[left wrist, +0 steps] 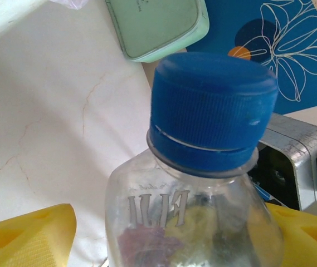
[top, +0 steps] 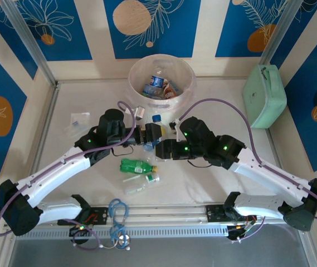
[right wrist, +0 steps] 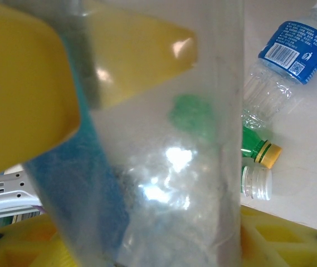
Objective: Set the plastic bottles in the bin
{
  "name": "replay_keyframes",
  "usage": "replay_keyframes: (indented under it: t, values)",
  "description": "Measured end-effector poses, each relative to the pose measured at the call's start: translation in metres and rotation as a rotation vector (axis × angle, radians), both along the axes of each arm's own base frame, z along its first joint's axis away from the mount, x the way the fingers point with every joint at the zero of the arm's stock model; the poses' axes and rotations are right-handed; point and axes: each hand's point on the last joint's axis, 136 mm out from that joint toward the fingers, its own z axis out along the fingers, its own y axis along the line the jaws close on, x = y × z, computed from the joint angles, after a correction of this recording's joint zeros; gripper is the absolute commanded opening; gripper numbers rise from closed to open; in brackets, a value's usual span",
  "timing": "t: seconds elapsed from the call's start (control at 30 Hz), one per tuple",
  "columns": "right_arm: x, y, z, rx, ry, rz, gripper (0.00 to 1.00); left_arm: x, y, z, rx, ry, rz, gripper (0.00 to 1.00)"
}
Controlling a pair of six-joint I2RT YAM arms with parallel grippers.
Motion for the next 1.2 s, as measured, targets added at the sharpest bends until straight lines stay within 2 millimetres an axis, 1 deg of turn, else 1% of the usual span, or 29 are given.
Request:
replay_keyframes:
  t: [0.17,0.3,0.5,0.63,0.73,0.8,0.87,0.97,1.03,1.07,1.13,1.2]
  values:
    - [-0.002,0.0,-0.002,-0.009,0.002,0.003,0.56,-0.001,-0.001,0.0,-0.001,0.001,-0.005,0.71]
    - [-0.003,0.0,-0.003,-0.017,-0.001,0.003,0.57,0.0,0.0,0.0,0.0,0.002,0.001,0.64]
    - [-0.001,-0.002,-0.002,-0.025,-0.019,-0.009,0.66,0.006,0.002,-0.001,0.006,0.003,0.043,0.6]
    - [-0.001,-0.004,0.002,-0.018,-0.035,-0.015,0.72,0.01,0.005,-0.001,0.009,0.006,0.075,0.57]
    - [-0.001,-0.006,0.005,-0.013,-0.043,-0.02,0.82,0.013,0.007,0.0,0.007,0.003,0.097,0.56]
    - [0.0,-0.008,0.006,-0.021,-0.05,-0.024,0.85,0.015,0.01,0.002,0.008,-0.002,0.113,0.56]
    - [0.0,-0.013,0.007,-0.031,-0.06,-0.034,0.86,0.019,0.016,0.0,0.019,0.002,0.133,0.56]
    - [-0.003,-0.028,0.013,-0.038,-0.081,-0.061,0.88,0.031,0.031,0.0,0.057,0.013,0.184,0.56]
    - [-0.004,-0.043,0.022,-0.026,-0.103,-0.091,0.88,0.043,0.045,0.011,0.077,-0.001,0.228,0.56]
    - [-0.005,-0.051,0.028,-0.015,-0.116,-0.109,0.88,0.05,0.053,0.023,0.083,-0.019,0.25,0.56]
    - [-0.005,-0.067,0.036,-0.003,-0.134,-0.147,0.88,0.065,0.064,0.051,0.086,-0.074,0.292,0.56]
    - [-0.005,-0.08,0.041,0.007,-0.147,-0.182,0.88,0.079,0.071,0.086,0.085,-0.139,0.321,0.56]
